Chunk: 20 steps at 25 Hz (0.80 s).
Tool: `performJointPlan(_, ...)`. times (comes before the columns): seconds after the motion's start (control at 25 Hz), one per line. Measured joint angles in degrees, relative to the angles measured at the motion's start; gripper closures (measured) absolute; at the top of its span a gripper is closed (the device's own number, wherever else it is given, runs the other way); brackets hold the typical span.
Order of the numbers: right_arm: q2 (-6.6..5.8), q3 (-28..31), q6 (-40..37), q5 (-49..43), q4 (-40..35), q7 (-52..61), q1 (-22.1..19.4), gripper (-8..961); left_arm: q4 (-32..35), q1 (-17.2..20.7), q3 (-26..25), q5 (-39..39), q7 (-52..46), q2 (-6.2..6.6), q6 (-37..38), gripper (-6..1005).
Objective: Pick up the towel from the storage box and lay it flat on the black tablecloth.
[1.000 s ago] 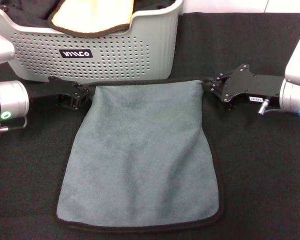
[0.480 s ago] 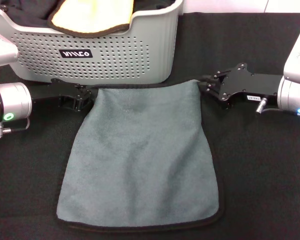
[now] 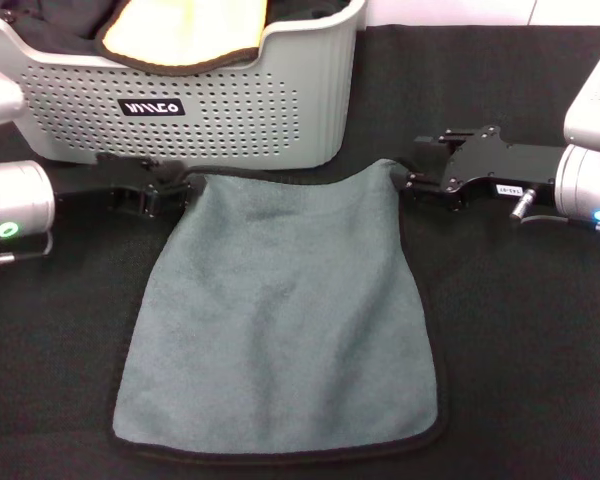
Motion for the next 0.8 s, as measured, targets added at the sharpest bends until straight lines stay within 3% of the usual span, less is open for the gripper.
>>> performJointPlan(0.24,-0.1,0.29,0.56,0.19,-2.52,-0.05,-2.19,368,0.65,0.82,-0.2,-5.01,1.93,2.67,10.51,552)
performJointPlan(0.36,-0.16,0.62,2.85,0.26,-7.06,-1.61,-5.56,266,0.81,2.29,-0.33,-11.49,7.43,3.85,20.06,503)
performJointPlan(0.44,-0.27,2.16,6.54,0.28,-10.55,-4.3,-8.69,210,0.91,3.52,-0.32,-16.0,12.88,4.01,26.6,470)
performJointPlan(0.64,-0.29,11.72,27.75,1.05,-12.95,-9.79,-14.6,120,1.46,5.59,-0.29,-22.74,20.53,2.83,38.12,467)
performJointPlan(0.8,-0.26,14.96,41.65,4.11,-8.7,-10.77,-15.13,119,1.52,5.2,0.6,-22.5,18.84,2.93,42.67,464)
